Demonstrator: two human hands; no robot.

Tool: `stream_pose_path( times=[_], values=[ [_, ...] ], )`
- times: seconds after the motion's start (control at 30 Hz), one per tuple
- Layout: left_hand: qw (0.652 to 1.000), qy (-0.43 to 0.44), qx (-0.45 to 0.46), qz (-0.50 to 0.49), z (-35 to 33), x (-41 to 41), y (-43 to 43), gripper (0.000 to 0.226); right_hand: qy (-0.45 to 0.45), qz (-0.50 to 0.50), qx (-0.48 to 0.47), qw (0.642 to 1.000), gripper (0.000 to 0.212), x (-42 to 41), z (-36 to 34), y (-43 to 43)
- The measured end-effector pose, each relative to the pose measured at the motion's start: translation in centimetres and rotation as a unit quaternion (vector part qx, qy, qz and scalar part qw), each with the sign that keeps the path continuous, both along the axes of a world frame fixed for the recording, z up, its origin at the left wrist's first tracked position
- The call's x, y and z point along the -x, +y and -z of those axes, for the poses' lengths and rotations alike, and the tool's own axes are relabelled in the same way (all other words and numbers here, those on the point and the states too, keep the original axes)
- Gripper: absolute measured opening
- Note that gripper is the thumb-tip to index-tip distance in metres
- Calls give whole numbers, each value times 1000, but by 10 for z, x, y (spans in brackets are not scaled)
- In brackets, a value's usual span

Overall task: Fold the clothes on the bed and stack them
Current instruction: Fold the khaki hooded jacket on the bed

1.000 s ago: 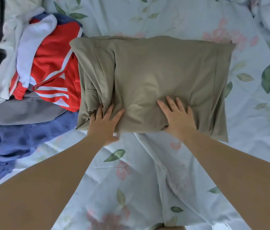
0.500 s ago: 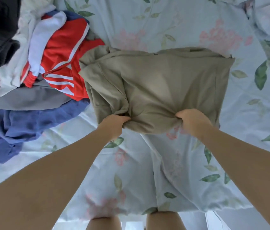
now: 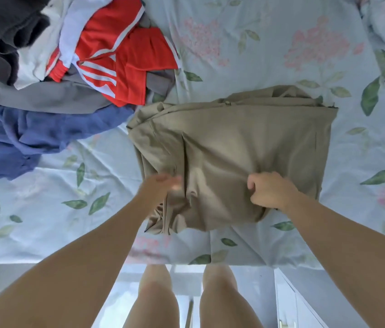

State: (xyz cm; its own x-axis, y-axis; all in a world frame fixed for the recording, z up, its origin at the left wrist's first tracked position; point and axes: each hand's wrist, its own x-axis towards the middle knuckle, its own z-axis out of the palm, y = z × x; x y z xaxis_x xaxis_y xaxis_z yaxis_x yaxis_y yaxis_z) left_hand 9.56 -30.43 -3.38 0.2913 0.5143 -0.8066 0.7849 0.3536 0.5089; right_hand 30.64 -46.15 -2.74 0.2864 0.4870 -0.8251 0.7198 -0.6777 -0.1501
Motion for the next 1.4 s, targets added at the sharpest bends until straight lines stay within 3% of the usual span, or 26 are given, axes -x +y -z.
stream_pose_path(
  times=[0.07, 0.13, 0.2, 0.27, 0.37, 0.47, 0.5, 0.6, 0.73, 0.83, 0.9, 1.03, 1.1, 1.17, 1.2, 1.3, 1.4],
  values=[
    [981, 23, -80, -173, 14, -3, 15, 32, -9, 94, -69, 993, 32, 15, 4, 13],
    [958, 17, -53, -282, 20, -10, 31, 43, 4, 155, -108, 982, 34, 31, 11, 25],
    [950, 12, -5, -311, 25, -19, 41, 43, 19, 177, -121, 977, 34, 42, 18, 31],
    [966, 4, -5, -258, 25, -28, 48, 22, 20, 193, -134, 972, 32, 48, 23, 34],
    [979, -9, -104, -174, 22, -29, 64, 24, 12, 211, -147, 966, 31, 50, 29, 30],
    [948, 3, -264, -179, 21, -10, 84, 7, 6, 239, -157, 958, 30, 51, 30, 26],
    [938, -8, -275, -210, 21, -2, 85, 6, 1, 251, -160, 955, 31, 51, 30, 25],
    [946, -51, -139, -288, 23, 13, 68, 27, -13, 272, -167, 948, 33, 55, 31, 24],
    [995, 20, -26, -98, 32, 32, 6, 50, -25, 250, -169, 953, 34, 65, 31, 22],
    [994, 104, -23, 23, 33, 48, -27, 26, -38, 242, -163, 956, 34, 71, 30, 19],
    [994, 103, -25, -18, 33, 60, -26, 13, -40, 236, -161, 958, 33, 73, 29, 16],
    [963, -1, -26, -266, 27, 75, -19, 8, -28, 238, -161, 957, 33, 75, 28, 14],
    [973, -8, 42, -226, 22, 76, -29, 26, -28, 237, -157, 958, 33, 78, 27, 13],
    [989, 24, 113, -93, 20, 80, -40, 42, -28, 235, -151, 960, 33, 80, 26, 11],
    [992, 51, 115, -26, 21, 83, -40, 42, -26, 236, -148, 960, 33, 80, 26, 9],
    [981, 171, -16, 93, 23, 89, -26, 37, -26, 235, -155, 959, 33, 79, 26, -3],
    [971, 214, -92, 52, 19, 75, -23, 45, -61, 241, -153, 957, 32, 77, 27, -17]
  ],
)
